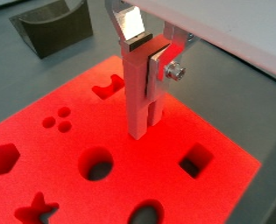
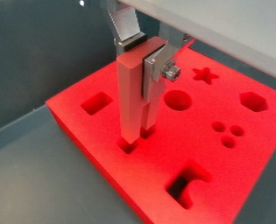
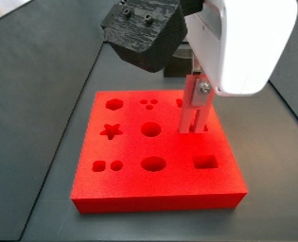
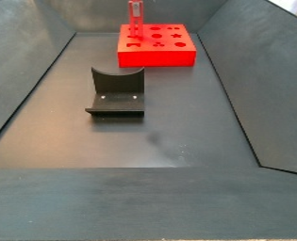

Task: Pick up the double-square object. Move up. Place the double-square object on the fixture. Regrasp the double-square object. Move to above the board. Insert the double-square object.
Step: Insert the double-square object.

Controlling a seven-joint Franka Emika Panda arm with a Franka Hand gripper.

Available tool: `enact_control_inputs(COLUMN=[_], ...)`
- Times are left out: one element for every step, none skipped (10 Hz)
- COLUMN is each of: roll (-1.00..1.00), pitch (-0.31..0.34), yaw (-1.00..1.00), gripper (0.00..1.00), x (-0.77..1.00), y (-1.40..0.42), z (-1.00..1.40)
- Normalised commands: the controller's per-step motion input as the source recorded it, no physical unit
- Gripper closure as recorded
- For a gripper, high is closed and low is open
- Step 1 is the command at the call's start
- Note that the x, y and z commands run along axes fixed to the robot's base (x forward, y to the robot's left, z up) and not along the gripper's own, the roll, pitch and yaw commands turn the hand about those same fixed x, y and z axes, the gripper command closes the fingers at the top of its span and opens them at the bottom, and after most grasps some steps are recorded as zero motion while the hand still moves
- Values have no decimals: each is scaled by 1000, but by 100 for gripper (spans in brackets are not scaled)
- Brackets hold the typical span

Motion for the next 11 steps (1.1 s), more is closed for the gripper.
enact_control_inputs(roll=[90,83,20,0,0,49,103,149,-10,0,0], pitch=[83,109,70,9,0,-51,-59,-60,0,0,0], yaw=[0,0,0,-11,0,0,0,0,0,0,0], gripper=[100,100,100,100,100,100,100,100,100,100,100], x=[566,377,6,-146,-100,0,0,0,-40,0,0], y=[80,331,391,106,-54,-340,-354,-311,0,0,0], z=[-469,-377,-277,-237,-314,-574,-777,-863,-31,-26,0])
